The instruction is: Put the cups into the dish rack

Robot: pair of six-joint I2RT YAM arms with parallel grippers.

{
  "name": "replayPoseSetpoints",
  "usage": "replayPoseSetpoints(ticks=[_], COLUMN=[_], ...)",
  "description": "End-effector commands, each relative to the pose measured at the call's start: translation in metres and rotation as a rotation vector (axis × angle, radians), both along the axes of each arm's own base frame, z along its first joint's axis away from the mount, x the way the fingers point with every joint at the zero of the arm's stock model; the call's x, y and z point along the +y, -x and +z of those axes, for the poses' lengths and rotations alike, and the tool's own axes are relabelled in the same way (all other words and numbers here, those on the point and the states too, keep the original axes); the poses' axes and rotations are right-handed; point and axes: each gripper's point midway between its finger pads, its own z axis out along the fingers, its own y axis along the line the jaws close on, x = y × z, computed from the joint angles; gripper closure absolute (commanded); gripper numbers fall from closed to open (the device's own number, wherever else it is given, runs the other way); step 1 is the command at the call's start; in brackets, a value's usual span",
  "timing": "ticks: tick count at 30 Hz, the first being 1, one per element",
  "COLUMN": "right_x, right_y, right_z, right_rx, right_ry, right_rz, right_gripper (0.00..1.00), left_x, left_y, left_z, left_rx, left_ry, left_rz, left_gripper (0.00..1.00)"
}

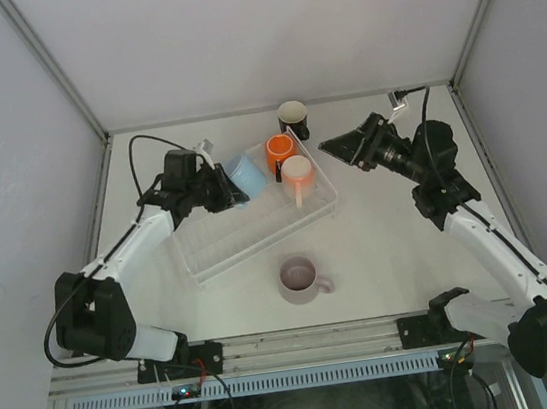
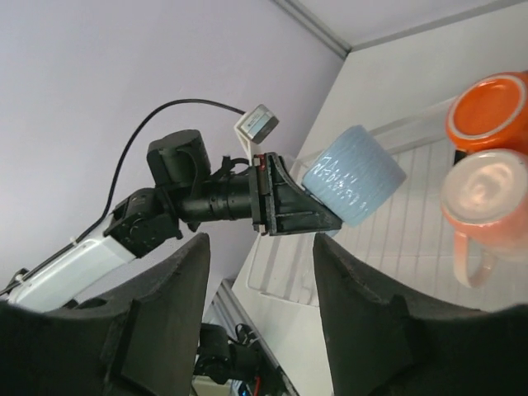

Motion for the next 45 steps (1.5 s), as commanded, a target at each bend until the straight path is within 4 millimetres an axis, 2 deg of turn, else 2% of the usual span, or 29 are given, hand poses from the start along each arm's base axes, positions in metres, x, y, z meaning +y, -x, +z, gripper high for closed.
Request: replayPoseSetpoints(ticks=[1,6,13,20,29,39,41,45], right_x=[-0.016,-0.029,-0.040,-0.049,-0.052,-0.055,-0.056,-0.057], right_y=[0.009,0.016,0.021,0.020,0.018,0.016,0.016,0.016], right_z=[-0.007,-0.010,-0.016,-0.018,-0.020,-0.021,-0.022,-0.022], right_rx=[-0.012,-0.012,0.001,0.007,0.014,0.017,0.017,0.021], right_ry=[0.051,0.076,0.107,0.112,0.114,0.116,0.117,0.116], right_rz=[-0.021,-0.049,-0.071,-0.085,-0.081,-0.086,-0.087,-0.089], right_gripper=[0.47,0.47,0.47,0.48,0.48,0.48,0.48,0.48], left_x=[0.012,0.013,-0.004,-0.006,-0.002,0.005,0.007,0.010], left_y=[-0.041,-0.054,-0.062,-0.063,-0.073,-0.075,-0.074,-0.071], left_z=[0.052,0.037,0.015,-0.009,-0.026,-0.052,-0.056,-0.064], left_rx=[-0.250,-0.251,-0.265,-0.262,-0.265,-0.229,-0.218,-0.193], left_ry=[-0.122,-0.260,-0.412,-0.457,-0.513,-0.564,-0.570,-0.579], left_rz=[0.012,-0.007,-0.087,-0.137,-0.138,-0.127,-0.120,-0.106], left_gripper=[1.00,1.00,1.00,1.00,1.00,1.00,0.98,0.87])
